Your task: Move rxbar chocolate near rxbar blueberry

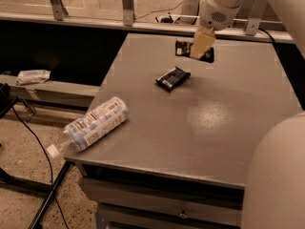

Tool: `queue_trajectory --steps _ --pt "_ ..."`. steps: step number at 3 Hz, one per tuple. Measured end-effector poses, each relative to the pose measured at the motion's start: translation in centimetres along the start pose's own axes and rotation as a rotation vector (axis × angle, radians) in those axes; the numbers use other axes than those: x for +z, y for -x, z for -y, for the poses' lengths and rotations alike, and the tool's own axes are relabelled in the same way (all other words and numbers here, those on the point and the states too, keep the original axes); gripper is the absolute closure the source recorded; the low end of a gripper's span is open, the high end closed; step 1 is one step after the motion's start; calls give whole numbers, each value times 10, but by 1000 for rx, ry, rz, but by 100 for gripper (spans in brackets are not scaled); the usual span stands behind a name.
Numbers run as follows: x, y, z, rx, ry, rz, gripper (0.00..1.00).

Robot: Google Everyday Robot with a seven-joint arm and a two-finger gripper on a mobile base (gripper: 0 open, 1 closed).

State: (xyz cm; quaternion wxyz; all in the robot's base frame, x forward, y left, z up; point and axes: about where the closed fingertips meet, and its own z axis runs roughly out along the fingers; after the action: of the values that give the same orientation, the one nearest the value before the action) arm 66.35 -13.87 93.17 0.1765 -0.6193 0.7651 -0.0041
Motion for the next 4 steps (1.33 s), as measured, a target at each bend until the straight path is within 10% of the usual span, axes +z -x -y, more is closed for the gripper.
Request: queue_trajectory --steps 2,4 --pt "40 0 9 149 38 -19 0" --pt "25 -23 15 158 43 43 0"
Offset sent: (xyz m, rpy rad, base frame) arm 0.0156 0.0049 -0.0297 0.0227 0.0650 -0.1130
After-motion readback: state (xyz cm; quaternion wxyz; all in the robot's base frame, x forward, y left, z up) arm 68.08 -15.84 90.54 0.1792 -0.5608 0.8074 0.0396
